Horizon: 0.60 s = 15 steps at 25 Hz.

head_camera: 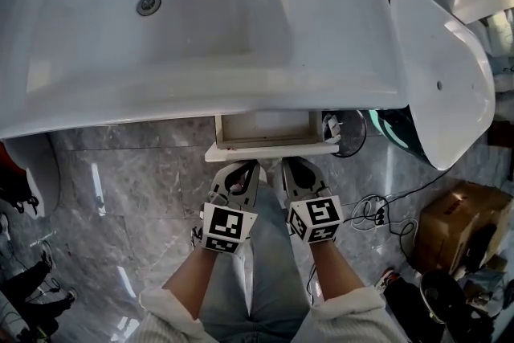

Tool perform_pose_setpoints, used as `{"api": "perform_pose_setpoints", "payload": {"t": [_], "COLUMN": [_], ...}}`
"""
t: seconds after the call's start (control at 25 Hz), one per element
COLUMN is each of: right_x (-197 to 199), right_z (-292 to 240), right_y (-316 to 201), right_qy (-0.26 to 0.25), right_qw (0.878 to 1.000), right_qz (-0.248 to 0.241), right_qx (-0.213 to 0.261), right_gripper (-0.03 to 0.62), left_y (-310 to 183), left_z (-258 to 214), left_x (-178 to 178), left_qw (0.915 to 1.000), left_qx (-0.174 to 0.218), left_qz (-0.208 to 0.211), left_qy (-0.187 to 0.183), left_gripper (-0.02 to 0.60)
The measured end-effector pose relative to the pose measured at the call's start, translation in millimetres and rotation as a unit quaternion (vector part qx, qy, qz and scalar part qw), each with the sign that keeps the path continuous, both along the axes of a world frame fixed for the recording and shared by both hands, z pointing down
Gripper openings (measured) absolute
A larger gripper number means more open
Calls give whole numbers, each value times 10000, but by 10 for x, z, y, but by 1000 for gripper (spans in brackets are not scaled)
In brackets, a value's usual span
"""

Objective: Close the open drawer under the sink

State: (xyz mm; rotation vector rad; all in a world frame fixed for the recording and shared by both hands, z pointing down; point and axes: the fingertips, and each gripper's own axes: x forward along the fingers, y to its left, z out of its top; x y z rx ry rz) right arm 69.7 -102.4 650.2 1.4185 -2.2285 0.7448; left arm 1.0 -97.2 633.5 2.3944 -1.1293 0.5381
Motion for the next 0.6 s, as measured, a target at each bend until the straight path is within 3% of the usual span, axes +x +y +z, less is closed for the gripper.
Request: {"api": "perform_pose_setpoints", "payload": {"t": [0.6], "right_x": [-42], "right_z": [-24], "right_y": [-231], "right_qy": [58], "right_qw": [9999], "right_qz": [-15], "right_qx": [101], "right_gripper": [9], "left_y": [-239], "left_z": [-19], "left_x": [-41], "left_qw": [9996], "left_qx": [218], "left_qz": [144], "left_qy": [-126], "left_gripper": [15]}}
